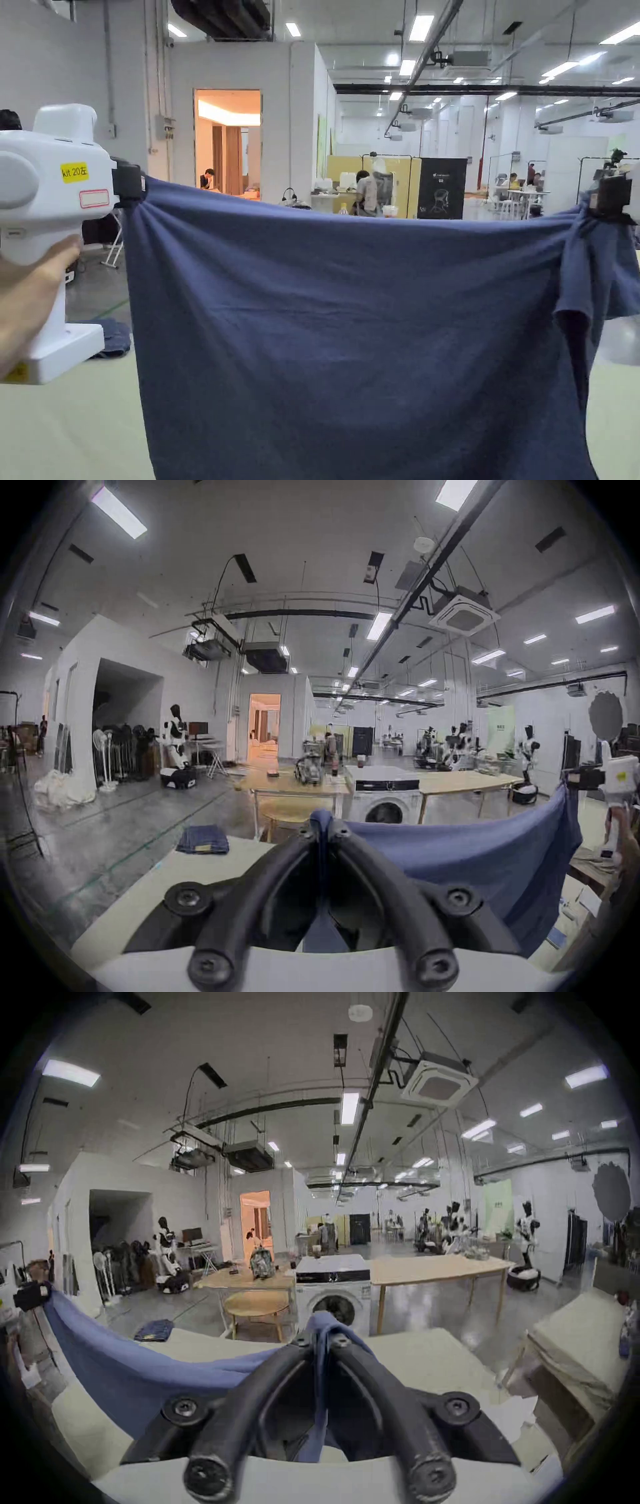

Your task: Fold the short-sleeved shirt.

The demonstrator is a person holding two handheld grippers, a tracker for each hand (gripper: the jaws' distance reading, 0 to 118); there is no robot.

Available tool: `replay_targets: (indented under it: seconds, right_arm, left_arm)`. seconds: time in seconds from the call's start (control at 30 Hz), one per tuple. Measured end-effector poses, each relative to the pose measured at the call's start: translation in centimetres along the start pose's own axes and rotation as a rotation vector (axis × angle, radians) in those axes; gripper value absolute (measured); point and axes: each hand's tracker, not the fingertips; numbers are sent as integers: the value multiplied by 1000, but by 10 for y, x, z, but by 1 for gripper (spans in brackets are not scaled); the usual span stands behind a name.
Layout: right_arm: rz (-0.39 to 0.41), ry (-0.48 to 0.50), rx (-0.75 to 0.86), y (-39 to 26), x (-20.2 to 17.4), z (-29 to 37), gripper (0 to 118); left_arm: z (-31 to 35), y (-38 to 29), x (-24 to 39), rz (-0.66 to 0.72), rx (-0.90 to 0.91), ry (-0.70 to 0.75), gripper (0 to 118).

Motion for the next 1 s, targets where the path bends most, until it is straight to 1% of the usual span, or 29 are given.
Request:
replay_targets:
  seconds: [0.03,0.13,0.2,0.27,0.4,0.47,0.53,0.57,0.6,0.67,0.7,0.77,0.8,0.83,0.87,0.9,0.93,1.0]
  right_arm:
    - [27,-25,16,9,-4,-7,3]
    - [61,-50,20,32,-15,-29,3]
    - [66,-58,28,47,-19,-43,3]
    - [50,-59,36,63,-21,-57,3]
    - [86,-80,62,84,-28,-85,3]
    - [90,-88,67,90,-32,-102,3]
    - [78,-77,65,93,-31,-119,3]
    - [55,-80,63,93,-31,-125,3]
    - [51,-67,62,93,-25,-139,3]
    - [51,-77,59,89,-24,-152,3]
    - [60,-65,58,87,-23,-157,3]
    - [80,-77,48,83,-18,-171,3]
    - [81,-59,42,81,-15,-176,3]
    - [6,-21,45,78,-12,-179,3]
    - [-6,-20,44,75,-11,-179,3]
    - [10,-20,49,70,-10,-183,3]
    - [8,-20,53,63,-9,-187,3]
    - [-1,-7,21,50,-8,-195,3]
  left_arm:
    - [-7,4,1,-4,8,5,0]
    - [-27,15,4,-10,13,33,0]
    - [-43,20,2,17,13,50,0]
    - [-60,25,1,24,11,46,0]
    - [-94,35,1,7,-2,73,0]
    - [-108,36,0,8,-4,72,0]
    - [-112,33,7,19,0,77,0]
    - [-116,32,6,26,0,73,0]
    - [-121,31,6,28,2,68,0]
    - [-130,27,6,15,-3,74,0]
    - [-135,25,6,6,-11,75,0]
    - [-143,20,6,0,-20,75,0]
    - [-146,18,6,-3,-42,73,0]
    - [-147,15,6,-2,-38,76,0]
    - [-149,9,6,-4,-38,76,0]
    - [-153,6,5,-16,-48,78,0]
    - [-156,-1,5,-17,-51,78,0]
    - [-160,-16,4,-25,-74,74,0]
